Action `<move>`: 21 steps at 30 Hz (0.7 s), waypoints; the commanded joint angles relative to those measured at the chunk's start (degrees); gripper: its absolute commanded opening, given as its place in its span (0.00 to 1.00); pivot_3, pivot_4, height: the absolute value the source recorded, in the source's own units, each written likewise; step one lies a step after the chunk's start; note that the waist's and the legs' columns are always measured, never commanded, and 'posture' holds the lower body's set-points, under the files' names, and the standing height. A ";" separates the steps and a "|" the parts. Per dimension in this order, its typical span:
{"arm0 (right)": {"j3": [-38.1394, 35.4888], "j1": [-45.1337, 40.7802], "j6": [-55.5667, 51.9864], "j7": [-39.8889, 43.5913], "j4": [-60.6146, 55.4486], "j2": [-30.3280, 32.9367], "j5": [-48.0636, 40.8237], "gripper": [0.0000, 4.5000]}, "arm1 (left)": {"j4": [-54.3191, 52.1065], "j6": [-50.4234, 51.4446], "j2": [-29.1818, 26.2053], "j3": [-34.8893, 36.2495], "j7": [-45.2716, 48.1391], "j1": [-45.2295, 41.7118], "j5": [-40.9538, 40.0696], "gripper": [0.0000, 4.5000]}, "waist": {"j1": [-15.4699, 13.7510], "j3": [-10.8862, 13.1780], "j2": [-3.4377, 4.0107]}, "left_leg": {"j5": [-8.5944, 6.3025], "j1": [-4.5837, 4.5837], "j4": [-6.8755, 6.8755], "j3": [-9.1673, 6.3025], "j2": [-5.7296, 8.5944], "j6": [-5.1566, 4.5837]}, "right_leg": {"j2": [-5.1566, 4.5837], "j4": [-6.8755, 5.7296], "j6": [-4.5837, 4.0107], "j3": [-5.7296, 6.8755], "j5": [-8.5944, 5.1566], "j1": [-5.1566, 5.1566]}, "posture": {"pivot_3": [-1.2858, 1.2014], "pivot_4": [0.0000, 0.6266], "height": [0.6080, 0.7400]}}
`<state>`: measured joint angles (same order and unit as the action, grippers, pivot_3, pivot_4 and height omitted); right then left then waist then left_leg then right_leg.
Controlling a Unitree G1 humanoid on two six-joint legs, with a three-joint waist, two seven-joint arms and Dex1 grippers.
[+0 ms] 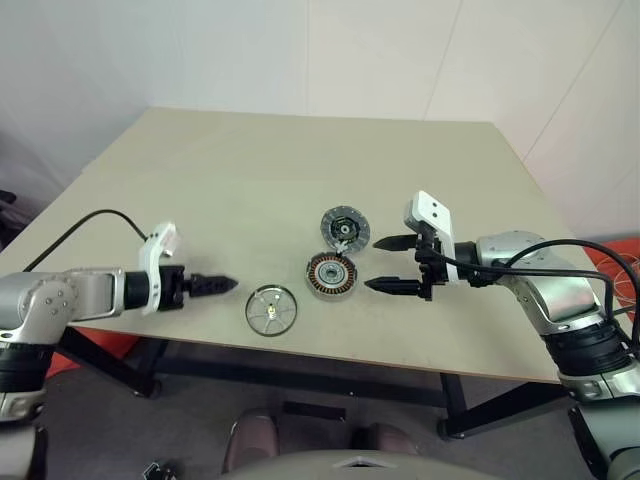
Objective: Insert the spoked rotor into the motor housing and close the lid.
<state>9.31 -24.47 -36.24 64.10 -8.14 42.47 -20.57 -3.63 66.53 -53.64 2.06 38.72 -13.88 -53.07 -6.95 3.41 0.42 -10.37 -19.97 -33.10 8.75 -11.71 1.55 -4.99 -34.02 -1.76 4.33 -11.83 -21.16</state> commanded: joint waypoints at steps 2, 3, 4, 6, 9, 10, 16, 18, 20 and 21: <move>-1.36 0.06 1.26 0.66 -1.12 1.04 -0.41 1.00 | -1.71 -12.14 -3.33 -6.07 8.47 2.41 11.61 0.99 | 0.04 0.01 0.00 | 0.00 0.00 0.00 -0.03 0.00 0.00 | 0.00 0.01 0.00 -0.01 0.00 0.00 | 0.52 0.00 1.00; -1.40 0.19 1.29 0.74 -1.15 1.17 -0.37 1.00 | -1.67 -14.19 -3.47 -6.59 10.28 2.88 12.97 0.99 | -0.08 0.00 0.00 | 0.00 0.00 0.00 -0.03 0.00 0.00 | 0.00 0.01 0.00 -0.01 0.00 0.01 | 0.52 0.00 1.00; -1.43 0.30 1.34 0.81 -1.17 1.28 -0.30 1.00 | -1.58 -15.35 -3.51 -6.93 11.67 3.16 13.98 0.99 | -0.11 0.01 0.00 | 0.00 0.01 -0.01 -0.02 0.01 0.01 | 0.00 0.01 0.00 -0.01 0.00 0.05 | 0.52 0.00 1.00; -1.45 0.46 1.38 0.90 -1.21 1.44 -0.19 1.00 | -0.89 -15.60 -2.49 -7.01 12.76 3.10 14.75 0.99 | -0.08 0.00 0.00 | 0.00 0.05 -0.02 -0.02 0.02 0.01 | -0.01 0.00 0.00 -0.04 0.00 0.07 | 0.52 0.00 1.00; -1.43 0.62 1.41 0.84 -1.28 1.56 -0.19 1.00 | 0.81 -11.89 1.91 -4.57 12.04 1.66 12.01 0.99 | 0.00 -0.02 0.06 | 0.01 0.13 -0.02 -0.01 0.02 0.01 | -0.01 -0.03 -0.02 -0.09 0.01 0.08 | 0.52 0.00 1.00; -1.41 0.71 1.42 0.81 -1.35 1.60 -0.19 1.00 | 1.31 -10.26 3.49 -3.52 11.48 1.08 10.78 0.99 | -0.03 -0.02 0.06 | 0.01 0.17 -0.03 0.00 0.05 0.01 | -0.03 -0.12 -0.02 -0.15 0.01 0.07 | 0.52 0.00 1.00; -1.66 1.13 1.28 0.41 -1.83 1.66 -0.30 1.00 | 7.20 7.20 14.54 8.08 5.38 -2.85 -1.53 0.99 | -0.01 -0.01 0.06 | 0.07 0.33 -0.15 0.18 0.02 0.11 | -0.02 -0.76 -0.28 -0.25 -0.17 -0.09 | 0.52 0.00 1.00; -1.77 1.28 1.20 0.26 -1.99 1.68 -0.37 1.00 | 9.44 12.30 16.96 11.86 3.36 -3.27 -4.40 0.99 | 0.13 -0.02 0.07 | 0.10 0.38 -0.14 0.32 -0.01 0.18 | 0.03 -0.78 -0.29 -0.23 -0.18 -0.09 | 0.52 0.00 1.00; -1.83 1.41 1.18 0.19 -2.13 1.75 -0.42 1.00 | 11.57 15.59 18.73 15.02 1.30 -3.39 -5.71 0.99 | 0.28 -0.02 0.07 | 0.11 0.42 -0.14 0.40 -0.02 0.18 | 0.04 -0.78 -0.30 -0.23 -0.19 -0.08 | 0.52 0.00 1.00; -1.88 1.48 1.16 0.15 -2.18 1.81 -0.43 1.00 | 13.42 17.69 19.64 17.18 0.38 -3.43 -6.65 0.99 | 0.35 -0.02 0.07 | 0.11 0.42 -0.14 0.42 -0.01 0.18 | 0.04 -0.77 -0.29 -0.23 -0.19 -0.10 | 0.52 0.00 1.00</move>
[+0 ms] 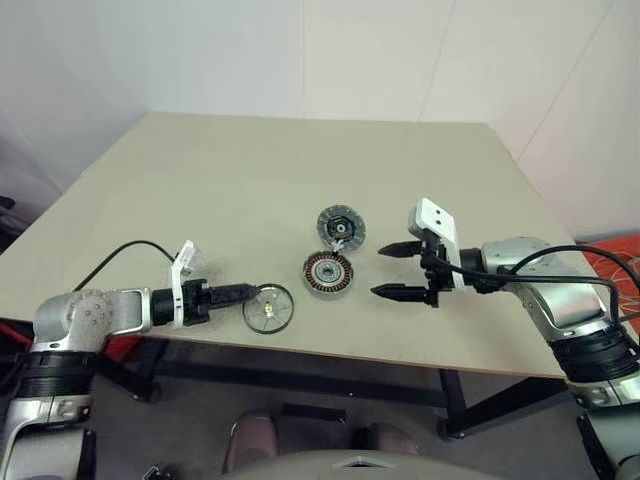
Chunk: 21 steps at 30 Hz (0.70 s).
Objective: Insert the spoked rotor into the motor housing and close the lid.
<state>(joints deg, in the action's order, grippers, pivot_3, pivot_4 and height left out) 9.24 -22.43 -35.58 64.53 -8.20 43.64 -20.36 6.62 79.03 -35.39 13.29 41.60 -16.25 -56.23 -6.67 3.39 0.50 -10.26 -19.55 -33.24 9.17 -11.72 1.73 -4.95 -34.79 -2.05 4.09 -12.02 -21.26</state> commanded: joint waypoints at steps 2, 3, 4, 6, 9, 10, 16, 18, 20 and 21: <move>-1.88 -0.46 0.49 -0.36 -2.18 0.73 -0.66 1.00 | 4.98 8.27 2.27 8.41 -3.60 -0.51 -4.08 0.99 | 0.14 0.00 -0.01 | 0.00 -0.02 0.00 0.00 0.01 -0.01 | 0.00 0.03 0.01 0.00 0.00 0.01 | 0.52 0.00 1.00; -1.89 -0.42 0.45 -0.40 -2.28 0.78 -0.69 1.00 | 5.02 9.41 2.31 8.87 -3.90 0.38 -3.88 0.99 | 0.25 0.00 -0.02 | 0.00 -0.04 0.00 0.00 0.01 -0.01 | 0.00 0.05 0.01 0.00 -0.01 0.00 | 0.52 0.00 1.00; -1.93 -0.40 0.39 -0.41 -2.34 0.84 -0.75 1.00 | 4.86 10.20 2.44 9.39 -4.38 1.30 -3.54 0.99 | 0.33 0.00 -0.02 | -0.01 -0.05 0.00 -0.01 0.02 -0.02 | -0.01 0.06 0.01 0.00 -0.01 0.00 | 0.52 0.00 1.00; -1.96 -0.40 0.35 -0.44 -2.38 0.95 -0.83 1.00 | 5.24 11.74 3.31 11.28 -5.45 2.11 -3.50 0.99 | 0.42 0.00 -0.02 | -0.03 -0.07 0.01 -0.02 0.02 -0.06 | -0.01 0.08 0.02 0.00 -0.01 0.00 | 0.52 0.00 1.00; -1.88 -0.43 0.37 -0.43 -2.37 1.03 -0.86 1.00 | 4.50 13.27 5.14 12.75 -7.10 2.92 -4.19 0.99 | 0.41 0.00 -0.02 | -0.04 -0.11 0.01 -0.04 0.02 -0.07 | -0.02 0.11 0.02 0.05 -0.01 0.01 | 0.52 0.00 1.00; -1.83 -0.47 0.37 -0.45 -2.36 1.00 -0.85 1.00 | 3.92 13.44 5.69 12.56 -7.56 3.40 -4.53 0.99 | 0.43 0.00 -0.02 | -0.04 -0.11 0.01 -0.04 0.03 -0.07 | -0.02 0.12 0.02 0.05 -0.02 0.01 | 0.52 0.00 1.00; -1.72 -0.78 0.28 -0.49 -2.32 0.87 -0.90 1.00 | 5.04 13.47 10.20 14.48 -11.61 3.43 -6.84 0.99 | 0.37 0.00 0.00 | -0.05 -0.09 0.01 -0.08 0.09 -0.08 | -0.07 0.19 0.06 0.04 -0.04 0.07 | 0.52 0.00 1.00; -1.73 -0.75 0.27 -0.55 -2.41 0.88 -0.89 1.00 | 5.35 13.47 11.54 14.77 -13.13 3.26 -7.19 0.99 | 0.35 0.00 0.00 | -0.05 -0.09 0.01 -0.09 0.10 -0.09 | -0.08 0.24 0.08 0.05 -0.05 0.10 | 0.52 0.00 1.00; -1.75 -0.68 0.20 -0.63 -2.55 0.87 -0.92 1.00 | 4.85 13.47 12.49 14.55 -14.22 3.26 -7.25 0.99 | 0.29 -0.01 0.01 | -0.05 -0.09 0.01 -0.11 0.12 -0.09 | -0.10 0.26 0.08 0.05 -0.05 0.12 | 0.52 0.00 1.00; -1.76 -0.65 0.17 -0.68 -2.62 0.86 -0.92 1.00 | 4.84 13.47 13.12 14.68 -14.95 3.04 -7.10 0.99 | 0.22 -0.03 0.03 | -0.05 -0.09 0.01 -0.15 0.13 -0.09 | -0.11 0.26 0.09 0.05 -0.05 0.12 | 0.52 0.00 1.00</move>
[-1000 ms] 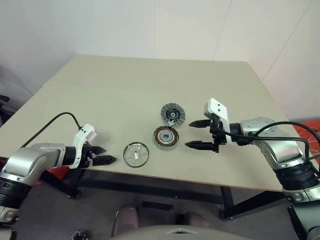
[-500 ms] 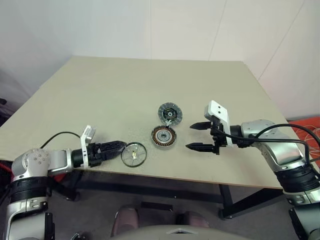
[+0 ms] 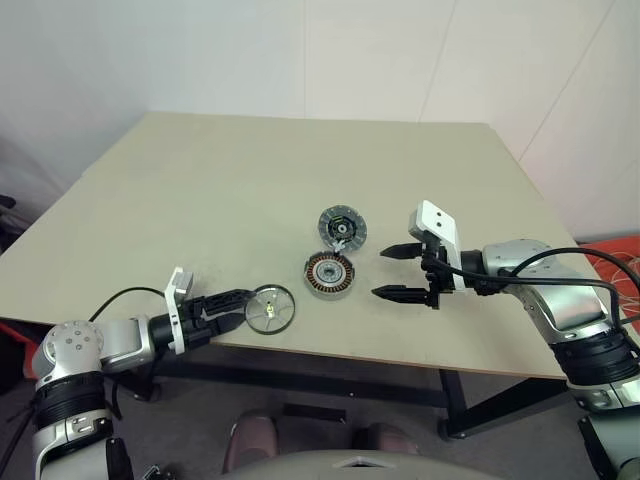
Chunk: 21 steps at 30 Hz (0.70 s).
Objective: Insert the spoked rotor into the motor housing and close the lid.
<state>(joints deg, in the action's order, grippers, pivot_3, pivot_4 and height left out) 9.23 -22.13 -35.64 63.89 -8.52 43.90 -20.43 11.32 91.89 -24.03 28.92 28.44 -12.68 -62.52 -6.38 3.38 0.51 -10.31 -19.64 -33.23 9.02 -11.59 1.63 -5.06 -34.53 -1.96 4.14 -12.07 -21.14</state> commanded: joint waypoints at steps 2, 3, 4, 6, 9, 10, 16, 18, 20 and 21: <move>-1.77 -0.92 0.15 -0.13 -2.40 0.58 -0.88 1.00 | 0.34 0.61 2.83 -0.37 -2.72 -1.06 -0.76 0.99 | -0.42 -0.07 0.12 | 0.00 0.00 0.00 -0.08 0.04 -0.01 | -0.03 0.03 0.02 0.00 -0.01 0.03 | 0.52 0.00 1.00; -1.79 -0.91 0.13 -0.16 -2.41 0.59 -0.89 1.00 | 0.47 0.61 3.23 -0.06 -3.07 -1.30 -0.77 0.99 | -0.60 -0.09 0.15 | 0.00 0.00 0.00 -0.10 0.06 -0.01 | -0.05 0.05 0.03 -0.01 -0.02 0.03 | 0.52 0.00 1.00; -1.82 -0.92 0.15 -0.16 -2.36 0.61 -0.90 1.00 | 0.57 0.61 3.49 0.09 -3.37 -1.44 -0.71 0.99 | -0.76 -0.09 0.15 | -0.01 0.00 0.00 -0.13 0.10 -0.01 | -0.10 0.06 0.05 0.00 -0.03 0.03 | 0.52 0.00 1.00; -1.90 -0.89 0.29 -0.14 -2.19 0.68 -0.85 1.00 | 0.76 0.61 4.21 0.34 -4.11 -1.64 -0.41 0.99 | -0.90 -0.10 0.16 | -0.01 0.00 0.00 -0.20 0.15 -0.02 | -0.14 0.07 0.11 0.00 -0.06 0.06 | 0.52 0.00 1.00; -1.90 -0.85 0.24 -0.36 -2.31 0.60 -0.82 1.00 | 0.65 0.12 5.58 1.28 -5.17 -1.48 0.52 0.90 | -0.92 -0.13 0.21 | -0.03 -0.01 0.01 -0.33 0.23 -0.06 | -0.18 0.16 0.15 -0.01 -0.08 0.13 | 0.52 0.00 1.00; -1.88 -0.85 0.21 -0.43 -2.37 0.55 -0.83 1.00 | 0.67 -0.05 6.00 1.76 -5.37 -1.46 0.64 0.87 | -0.90 -0.13 0.22 | -0.04 -0.01 0.01 -0.35 0.24 -0.07 | -0.19 0.22 0.17 -0.01 -0.09 0.15 | 0.52 0.00 1.00; -1.77 -0.89 0.52 -0.37 -2.02 0.49 -0.72 1.00 | 0.52 -0.69 7.64 1.73 -5.82 -0.97 1.96 0.41 | -0.74 -0.17 0.25 | -0.06 -0.21 0.14 -0.41 0.15 -0.12 | -0.13 0.75 0.20 0.12 -0.07 0.16 | 0.52 0.00 1.00; -1.73 -0.96 0.68 -0.33 -1.81 0.45 -0.64 1.00 | 0.47 -0.93 7.78 1.24 -5.53 -0.71 2.18 0.26 | -0.87 -0.24 0.37 | -0.09 -0.22 0.19 -0.39 0.17 -0.17 | -0.13 0.74 0.20 0.12 -0.07 0.16 | 0.52 0.00 1.00; -1.68 -1.01 0.81 -0.27 -1.62 0.42 -0.58 1.00 | 0.53 -1.12 7.89 1.26 -5.31 -0.68 2.27 0.11 | -0.99 -0.39 0.61 | -0.10 -0.21 0.28 -0.35 0.21 -0.18 | -0.13 0.74 0.20 0.13 -0.07 0.18 | 0.52 0.00 1.00; -1.65 -1.02 0.84 -0.25 -1.59 0.41 -0.56 1.00 | 0.54 -1.17 7.87 1.25 -5.18 -0.67 2.34 0.09 | -0.99 -0.43 0.68 | -0.10 -0.22 0.30 -0.32 0.22 -0.19 | -0.13 0.74 0.20 0.13 -0.07 0.18 | 0.52 0.00 1.00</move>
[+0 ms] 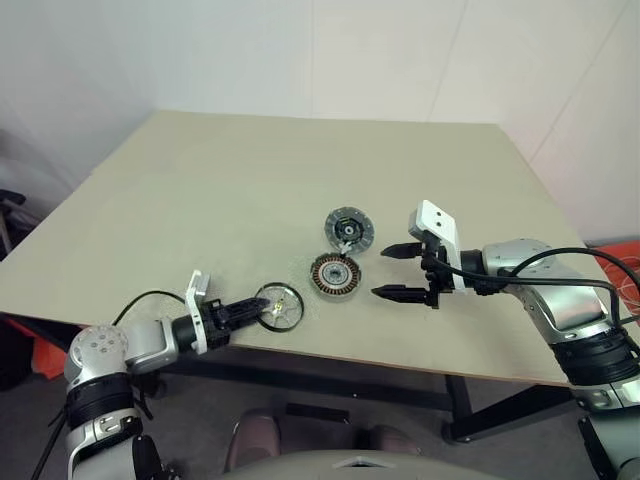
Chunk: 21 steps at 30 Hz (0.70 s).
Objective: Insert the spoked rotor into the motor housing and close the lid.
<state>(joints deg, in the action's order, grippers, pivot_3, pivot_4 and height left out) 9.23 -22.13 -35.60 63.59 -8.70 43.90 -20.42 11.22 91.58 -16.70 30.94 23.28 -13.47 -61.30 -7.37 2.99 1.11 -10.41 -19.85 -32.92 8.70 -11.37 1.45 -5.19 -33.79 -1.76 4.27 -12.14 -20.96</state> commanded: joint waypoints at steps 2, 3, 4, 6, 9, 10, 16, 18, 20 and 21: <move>-1.63 -0.90 0.87 0.13 -1.34 0.43 -0.59 1.00 | 0.46 -1.04 0.27 -1.07 0.47 0.24 1.24 0.09 | 0.03 -0.07 0.11 | 0.00 0.01 0.07 0.02 -0.01 0.00 | 0.00 0.00 0.00 0.01 0.00 -0.01 | 0.52 0.00 1.00; -1.66 -0.81 0.81 0.23 -1.30 0.44 -0.69 1.00 | 0.23 -1.11 0.08 -1.30 0.74 0.37 1.30 0.09 | 0.03 -0.08 0.12 | 0.00 0.01 0.07 0.02 -0.01 0.00 | 0.00 0.00 0.00 0.01 0.00 -0.01 | 0.52 0.00 1.00; -1.72 -0.74 0.70 0.30 -1.29 0.40 -0.85 1.00 | -0.22 -1.42 -0.23 -1.70 1.16 0.59 1.41 0.09 | 0.05 -0.08 0.12 | 0.00 0.01 0.07 0.02 0.00 0.00 | 0.00 0.00 0.00 0.01 0.00 -0.02 | 0.52 0.00 1.00; -2.49 -0.60 -0.21 0.36 -1.29 -0.06 -2.12 1.00 | -2.08 -2.57 -1.39 -2.82 2.58 1.15 1.52 0.09 | 0.10 -0.07 0.12 | 0.00 0.02 0.07 0.00 0.00 0.00 | 0.00 0.04 0.01 0.01 -0.01 -0.02 | 0.52 0.00 1.00; -4.86 -0.97 -3.68 0.28 -1.49 -0.99 -6.08 1.00 | -7.21 -6.25 -5.69 -7.29 6.94 2.30 2.90 0.09 | 0.32 -0.01 0.01 | 0.00 0.01 0.07 -0.06 -0.03 0.00 | 0.01 0.06 0.01 0.00 -0.01 -0.07 | 0.52 0.00 1.00; -5.67 -1.18 -5.17 0.15 -1.56 -1.29 -7.49 1.00 | -8.97 -7.93 -7.34 -8.84 8.88 2.57 3.39 0.09 | 0.34 0.02 -0.04 | 0.00 -0.01 0.09 -0.09 -0.06 0.00 | 0.02 0.06 0.01 0.00 -0.01 -0.10 | 0.52 0.00 1.00; -8.56 -2.77 -12.72 -1.26 -3.02 -2.23 -13.90 1.00 | -17.46 -21.59 -17.82 -15.33 20.32 1.07 8.33 0.09 | 0.42 0.10 -0.16 | 0.02 -0.12 0.19 -0.07 -0.24 0.03 | 0.23 0.06 -0.01 -0.02 0.00 -0.27 | 0.52 0.00 1.00; -8.67 -3.20 -14.16 -1.71 -3.15 -2.19 -14.77 1.00 | -19.10 -27.72 -20.45 -17.18 23.54 -0.33 11.43 0.09 | 0.38 0.10 -0.17 | 0.01 -0.13 0.24 -0.04 -0.21 0.02 | 0.22 0.05 -0.03 -0.04 0.01 -0.29 | 0.52 0.00 1.00; -8.35 -3.27 -14.77 -2.00 -3.43 -2.01 -15.08 1.00 | -20.77 -34.54 -22.96 -20.35 27.11 -1.24 15.62 0.09 | 0.26 0.10 -0.20 | 0.01 -0.16 0.27 -0.01 -0.22 0.03 | 0.23 0.05 -0.05 -0.02 0.02 -0.29 | 0.52 0.00 1.00; -8.27 -3.27 -14.90 -2.14 -3.53 -1.98 -15.17 1.00 | -21.06 -37.02 -23.64 -21.45 28.31 -1.44 17.06 0.09 | 0.26 0.10 -0.19 | 0.00 -0.16 0.28 0.00 -0.22 0.03 | 0.23 0.05 -0.05 -0.02 0.01 -0.28 | 0.52 0.00 1.00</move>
<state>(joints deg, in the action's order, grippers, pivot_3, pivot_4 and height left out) 2.48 -24.30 -50.10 61.69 -10.11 41.55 -34.08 -7.30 59.70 -39.33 10.79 48.53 -13.64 -46.61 -7.10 3.10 0.92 -10.42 -20.02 -32.62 8.70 -11.58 1.47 -4.97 -33.73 -1.82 4.24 -12.13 -21.25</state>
